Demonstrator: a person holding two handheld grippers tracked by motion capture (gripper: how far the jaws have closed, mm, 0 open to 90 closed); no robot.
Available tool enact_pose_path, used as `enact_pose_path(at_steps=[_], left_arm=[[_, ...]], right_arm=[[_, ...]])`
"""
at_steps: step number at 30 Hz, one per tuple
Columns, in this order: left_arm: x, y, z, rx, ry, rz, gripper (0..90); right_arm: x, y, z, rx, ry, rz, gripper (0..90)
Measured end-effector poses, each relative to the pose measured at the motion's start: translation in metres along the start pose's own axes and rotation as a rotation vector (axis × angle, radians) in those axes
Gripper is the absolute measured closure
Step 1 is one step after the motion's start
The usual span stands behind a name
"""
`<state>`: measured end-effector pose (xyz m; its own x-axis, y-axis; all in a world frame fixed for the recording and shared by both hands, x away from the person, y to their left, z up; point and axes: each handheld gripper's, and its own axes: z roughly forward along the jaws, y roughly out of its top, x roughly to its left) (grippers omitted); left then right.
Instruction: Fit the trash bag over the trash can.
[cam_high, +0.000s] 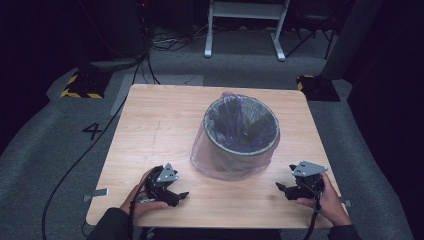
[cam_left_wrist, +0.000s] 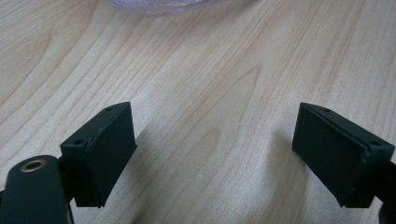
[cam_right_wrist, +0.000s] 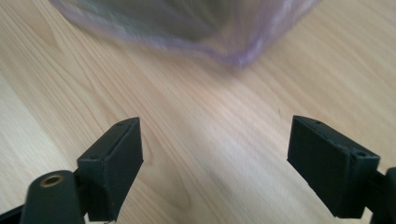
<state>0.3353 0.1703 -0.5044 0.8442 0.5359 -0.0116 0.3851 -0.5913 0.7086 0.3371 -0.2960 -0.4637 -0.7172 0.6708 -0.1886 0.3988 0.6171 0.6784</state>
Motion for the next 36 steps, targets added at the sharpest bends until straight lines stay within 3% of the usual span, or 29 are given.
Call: enact_pose_path(at_steps=[12, 16, 36], left_arm=[[0.000, 0.001, 0.001, 0.000, 0.001, -0.002, 12.8], [0.000, 0.001, 0.001, 0.000, 0.002, -0.002, 12.8], [0.001, 0.001, 0.001, -0.001, -0.003, 0.004, 13.0]], right_arm=[[-0.007, -0.050, 0.002, -0.013, -0.004, 0.187, 17.4], [-0.011, -0.061, 0.001, -0.049, 0.006, 0.255, 16.4], [-0.012, -0.058, 0.005, -0.045, -0.016, 0.274, 12.6]])
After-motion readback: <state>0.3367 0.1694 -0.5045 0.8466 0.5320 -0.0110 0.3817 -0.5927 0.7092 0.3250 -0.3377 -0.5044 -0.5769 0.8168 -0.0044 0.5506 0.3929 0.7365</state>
